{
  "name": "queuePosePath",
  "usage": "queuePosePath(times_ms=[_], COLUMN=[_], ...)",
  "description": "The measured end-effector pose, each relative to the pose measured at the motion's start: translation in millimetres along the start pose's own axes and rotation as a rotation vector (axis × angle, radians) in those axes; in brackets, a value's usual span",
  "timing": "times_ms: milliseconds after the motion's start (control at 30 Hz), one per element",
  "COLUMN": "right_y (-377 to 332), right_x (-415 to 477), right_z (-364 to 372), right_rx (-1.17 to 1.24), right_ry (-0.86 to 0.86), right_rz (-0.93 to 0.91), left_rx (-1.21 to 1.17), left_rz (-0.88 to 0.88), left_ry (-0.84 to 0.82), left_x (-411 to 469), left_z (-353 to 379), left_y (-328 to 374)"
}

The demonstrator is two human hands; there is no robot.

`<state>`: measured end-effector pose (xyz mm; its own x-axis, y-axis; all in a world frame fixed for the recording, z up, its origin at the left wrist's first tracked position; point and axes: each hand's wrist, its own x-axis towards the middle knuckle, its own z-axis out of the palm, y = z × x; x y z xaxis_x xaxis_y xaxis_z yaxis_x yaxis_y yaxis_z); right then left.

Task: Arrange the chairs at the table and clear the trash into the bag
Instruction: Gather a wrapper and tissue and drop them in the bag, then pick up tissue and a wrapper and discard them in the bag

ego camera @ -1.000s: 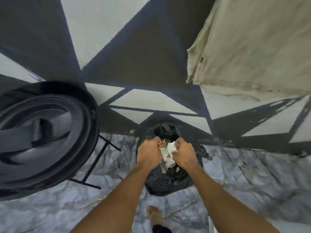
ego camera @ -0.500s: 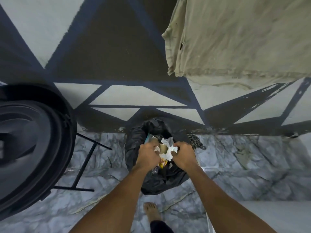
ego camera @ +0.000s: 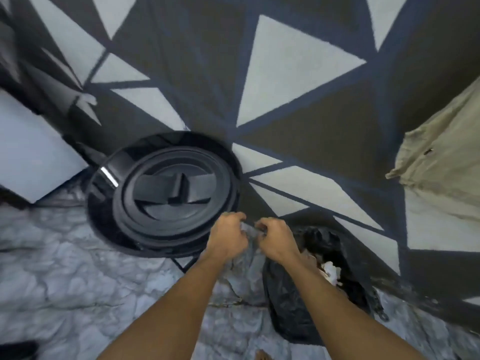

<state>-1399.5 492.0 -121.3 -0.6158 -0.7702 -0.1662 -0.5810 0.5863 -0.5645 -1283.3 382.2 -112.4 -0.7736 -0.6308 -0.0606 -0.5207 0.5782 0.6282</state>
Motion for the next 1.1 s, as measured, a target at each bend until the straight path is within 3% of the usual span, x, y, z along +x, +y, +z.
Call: queuePosePath(times_ms=[233, 500, 800, 1100], right_y=[-228, -458, -616, -721], right_x=[-14, -114, -256, -308], right_z=[118, 294, 421, 525], right_rx=[-0.065, -0.017, -0.051, -0.062], right_ry=[-0.149, -0.465, -0.762, -0.987], right_rz=[-0.395, -0.775, -1.218, -1.380], left_rx=[0.039, 0.015, 0.068, -0.064], left_rz=[-0.310, -0.745, -1.107, -1.390], left_ry=[0.307, 0.638, 0.897, 1.230], left_x=[-126, -346, -533, -619], left_z=[-171, -292, -339, -376], left_y=[-164, -313, -387, -459])
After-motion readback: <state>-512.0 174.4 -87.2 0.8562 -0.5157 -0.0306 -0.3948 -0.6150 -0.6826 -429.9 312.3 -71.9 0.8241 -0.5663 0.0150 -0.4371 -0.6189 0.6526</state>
